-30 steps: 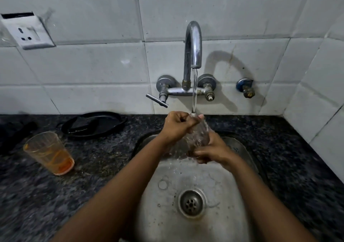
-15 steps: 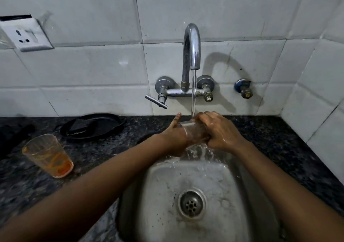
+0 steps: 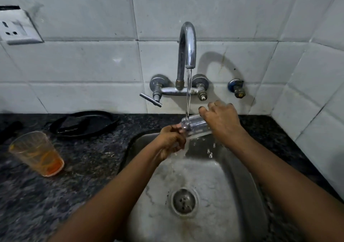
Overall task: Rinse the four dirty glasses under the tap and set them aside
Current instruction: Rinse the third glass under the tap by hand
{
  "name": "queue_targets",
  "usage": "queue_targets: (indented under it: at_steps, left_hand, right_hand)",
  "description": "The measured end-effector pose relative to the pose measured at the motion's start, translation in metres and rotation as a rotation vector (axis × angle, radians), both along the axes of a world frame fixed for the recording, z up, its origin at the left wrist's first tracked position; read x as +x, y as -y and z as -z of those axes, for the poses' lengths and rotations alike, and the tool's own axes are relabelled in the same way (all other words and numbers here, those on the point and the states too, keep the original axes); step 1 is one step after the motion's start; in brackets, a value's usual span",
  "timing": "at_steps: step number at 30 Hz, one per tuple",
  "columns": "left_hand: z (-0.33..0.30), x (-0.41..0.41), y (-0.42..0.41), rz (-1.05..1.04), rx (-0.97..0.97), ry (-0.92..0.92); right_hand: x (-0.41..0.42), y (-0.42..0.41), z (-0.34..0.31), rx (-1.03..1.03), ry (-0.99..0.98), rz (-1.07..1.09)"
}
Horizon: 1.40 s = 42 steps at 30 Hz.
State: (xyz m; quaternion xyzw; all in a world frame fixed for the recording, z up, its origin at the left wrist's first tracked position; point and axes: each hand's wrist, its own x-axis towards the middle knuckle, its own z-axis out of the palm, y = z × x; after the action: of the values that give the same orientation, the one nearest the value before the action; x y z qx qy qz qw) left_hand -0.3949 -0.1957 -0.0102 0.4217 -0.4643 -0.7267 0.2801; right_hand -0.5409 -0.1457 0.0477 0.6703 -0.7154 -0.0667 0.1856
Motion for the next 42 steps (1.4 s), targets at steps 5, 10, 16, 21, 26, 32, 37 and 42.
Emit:
queue_targets:
  at_steps: [5, 10, 16, 21, 26, 32, 37, 42]
  left_hand:
    - [-0.019, 0.0, 0.007, 0.157, -0.143, -0.128]
    - [-0.039, 0.001, 0.008, 0.678, -0.845, 0.481]
    - [-0.035, 0.015, 0.037, 0.897, -2.226, 1.437]
    - [-0.056, -0.004, 0.022, 0.698, -0.734, 0.458]
    - [-0.062, -0.006, 0.016, 0.231, -0.652, 0.181]
    - [-0.053, -0.029, -0.003, -0.436, -0.647, -0.133]
    - [-0.046, -0.029, -0.002, -0.647, -0.382, -0.332]
    - [-0.042, -0.018, -0.002, -0.615, -0.36, -0.3]
  right_hand:
    - [-0.006, -0.002, 0.022, -0.078, 0.33, -0.065]
    - [0.0, 0.001, 0.035, -0.124, 0.67, -0.115]
    - [0.005, 0.009, 0.049, -0.204, 0.601, -0.189]
    - [0.006, 0.013, 0.045, -0.267, 0.847, -0.056]
    - [0.02, 0.007, 0.048, -0.351, 1.13, 0.122]
    - [0.05, 0.005, 0.063, -0.41, 1.596, 0.207]
    - [0.052, 0.01, 0.077, -0.408, 1.749, 0.225]
    - [0.046, 0.009, 0.075, -0.362, 1.727, 0.189]
